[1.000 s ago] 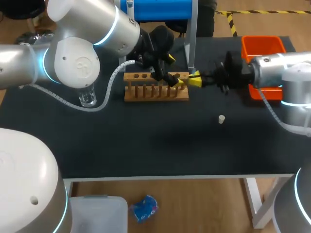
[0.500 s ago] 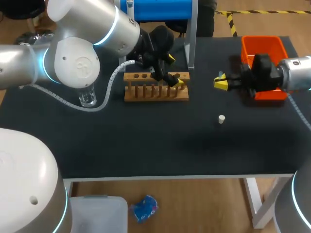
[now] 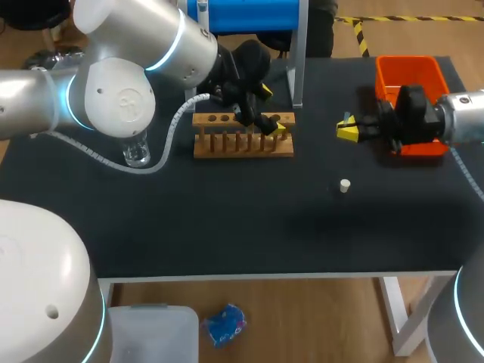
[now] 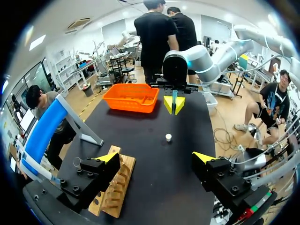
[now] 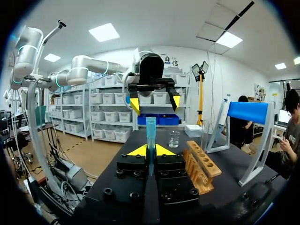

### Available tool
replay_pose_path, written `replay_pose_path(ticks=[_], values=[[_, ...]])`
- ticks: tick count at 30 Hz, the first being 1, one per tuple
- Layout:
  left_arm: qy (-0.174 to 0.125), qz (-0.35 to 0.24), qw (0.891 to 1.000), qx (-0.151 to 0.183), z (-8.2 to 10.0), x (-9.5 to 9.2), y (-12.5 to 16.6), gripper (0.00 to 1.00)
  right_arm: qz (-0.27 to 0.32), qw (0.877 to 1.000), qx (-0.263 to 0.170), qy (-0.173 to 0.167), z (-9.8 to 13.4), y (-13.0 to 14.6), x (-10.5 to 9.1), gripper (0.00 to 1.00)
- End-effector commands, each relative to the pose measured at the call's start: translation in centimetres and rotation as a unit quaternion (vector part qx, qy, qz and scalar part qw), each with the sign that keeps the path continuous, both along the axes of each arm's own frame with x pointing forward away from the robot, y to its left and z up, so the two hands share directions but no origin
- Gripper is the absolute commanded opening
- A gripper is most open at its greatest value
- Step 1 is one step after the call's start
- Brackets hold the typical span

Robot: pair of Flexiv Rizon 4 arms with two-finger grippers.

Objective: Invert the test tube, pick up the pipette, mount the tip to pipette, aspirate from beaker and dispense into the tube, eject the tip, return the pipette, and cap with the stopper.

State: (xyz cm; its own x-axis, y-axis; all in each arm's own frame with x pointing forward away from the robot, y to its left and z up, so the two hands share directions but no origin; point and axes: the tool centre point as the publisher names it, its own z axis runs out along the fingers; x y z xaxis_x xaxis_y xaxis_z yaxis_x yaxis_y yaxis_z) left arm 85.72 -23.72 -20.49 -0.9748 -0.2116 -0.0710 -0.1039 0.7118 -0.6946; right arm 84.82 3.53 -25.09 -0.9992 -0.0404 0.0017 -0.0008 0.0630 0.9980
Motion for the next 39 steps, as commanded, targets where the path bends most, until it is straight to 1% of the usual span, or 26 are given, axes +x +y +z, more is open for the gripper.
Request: replay_pose_path(ticks=[1,3,17,22,25,27,30,32,36,39], values=[[0.001,0.001,1.000,0.004,0.1,0.0,-0.1,1.00,-0.008,1.000,0.004,-0.001,0.0,-1.3,-0.6,0.00],[0.001,0.001,1.000,0.004,0.1,0.0,-0.1,1.00,-0.008,1.000,0.001,-0.005,0.1,-1.4,-0.7,0.00],[0.001,0.001,1.000,0.004,0.1,0.0,-0.1,1.00,-0.008,1.000,0.001,-0.005,0.1,-1.4,-0.7,0.00],[-0.011,0.056,0.998,-0.004,0.1,0.9,2.8,1.00,-0.008,1.000,0.001,-0.005,0.1,-1.4,-0.7,0.00],[-0.019,0.092,0.996,-0.002,0.4,1.6,5.1,1.00,-0.008,1.000,0.001,-0.005,0.1,-1.4,-0.7,0.00],[-0.026,0.117,0.993,-0.008,1.0,2.2,6.8,1.00,-0.008,1.000,0.001,-0.005,0.1,-1.4,-0.7,0.00],[-0.037,0.153,0.988,-0.002,1.8,3.3,9.4,1.00,-0.008,1.000,0.001,-0.005,0.1,-1.4,-0.7,0.00],[-0.042,0.172,0.984,0.012,2.3,3.9,10.8,1.00,-0.008,1.000,0.001,-0.005,0.1,-1.4,-0.7,0.00],[-0.051,0.187,0.980,0.031,3.5,5.5,13.2,1.00,-0.008,1.000,0.001,-0.005,0.1,-1.4,-0.7,0.00],[-0.051,0.187,0.980,0.031,3.5,5.5,13.2,1.00,-0.008,1.000,0.001,-0.005,0.1,-1.4,-0.7,0.00]])
